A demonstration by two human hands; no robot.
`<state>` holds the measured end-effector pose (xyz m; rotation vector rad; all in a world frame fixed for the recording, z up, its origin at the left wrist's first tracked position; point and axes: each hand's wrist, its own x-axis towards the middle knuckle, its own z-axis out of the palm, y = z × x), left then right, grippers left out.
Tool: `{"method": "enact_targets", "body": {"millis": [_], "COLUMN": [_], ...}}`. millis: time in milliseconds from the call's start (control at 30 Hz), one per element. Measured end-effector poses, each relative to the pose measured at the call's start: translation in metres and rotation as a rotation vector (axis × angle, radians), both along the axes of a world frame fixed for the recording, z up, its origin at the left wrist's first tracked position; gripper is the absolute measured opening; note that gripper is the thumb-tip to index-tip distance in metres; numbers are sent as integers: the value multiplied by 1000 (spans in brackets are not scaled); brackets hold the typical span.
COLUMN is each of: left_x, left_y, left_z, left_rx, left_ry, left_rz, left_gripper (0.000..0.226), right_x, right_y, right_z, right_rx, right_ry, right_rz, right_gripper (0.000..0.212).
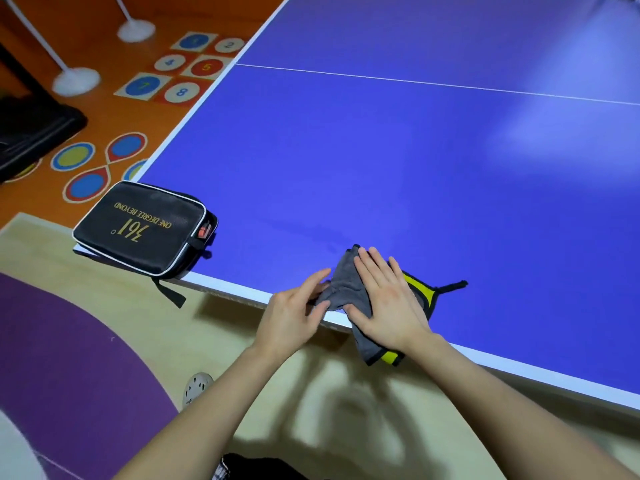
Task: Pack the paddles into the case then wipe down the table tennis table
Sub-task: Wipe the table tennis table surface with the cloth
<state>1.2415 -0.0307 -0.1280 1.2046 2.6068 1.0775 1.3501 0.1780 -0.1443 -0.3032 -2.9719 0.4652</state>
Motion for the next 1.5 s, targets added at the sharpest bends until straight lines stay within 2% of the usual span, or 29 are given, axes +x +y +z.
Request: {"method": "enact_targets", "body": {"millis": [100, 167, 233, 267, 367, 433, 500, 567, 633, 700, 767, 933, 1000, 1100, 1200, 1367, 1433, 1500], "left_x": [-23, -45, -68, -78, -93, -94, -96, -100, -104, -108, -108, -105, -104, -102, -105, -121, -126, -128], "left_y": [-22, -35, -48, -53, -59, -55, -50, -47, -47, -47, -48, -54, -56, -54, -49, -48, -48, -49], "left_z": [1, 4, 11, 15, 29, 37, 45, 53, 60, 61, 57, 56, 59, 66, 71, 60, 56, 59], "left_rx": [-125, -243, -464, -575, -791, -876, -944, -939, -899, -902, -924, -906, -907, -914, -935, -945, -953, -958], "left_ry": [447, 521, 379, 275, 23, -20, 17, 51, 35, 23, 3, 82, 96, 128, 166, 229, 205, 144], "left_rz": [-50, -62, 13, 50, 10, -39, -69, -52, -13, 41, 87, 94, 94, 98, 97, 34, -7, -52], "left_gripper": [23, 30, 58, 72, 102, 118, 121, 119, 128, 142, 145, 141, 139, 138, 139, 135, 135, 139], "right_x": [4, 4, -12, -27, -89, -119, -120, -92, -57, -56, -81, -173, -187, -184, -181, -135, -122, -116], "right_y": [-8, 1, 27, 46, 97, 99, 65, 16, -18, -8, 29, 107, 106, 106, 107, 77, 65, 46], "right_z": [4, 7, 6, 5, 7, 10, 9, 14, 14, 16, 11, 8, 4, -3, 1, 3, 6, 9], "right_rx": [36, 46, 63, 71, 29, 27, 67, 78, 48, 7, 3, -55, -77, 35, 5, 11, 9, -8], "right_ry": [14, 2, -31, -32, -23, -52, -27, 7, -14, -20, -4, 11, 17, -25, -46, 8, -31, -65], "right_rz": [33, 145, 216, 181, -212, -426, -348, 12, 395, 592, 530, -214, -354, -326, -270, 60, 10, -157], "right_gripper": [77, 69, 66, 67, 76, 79, 76, 69, 64, 61, 61, 75, 80, 82, 82, 71, 70, 72]}}
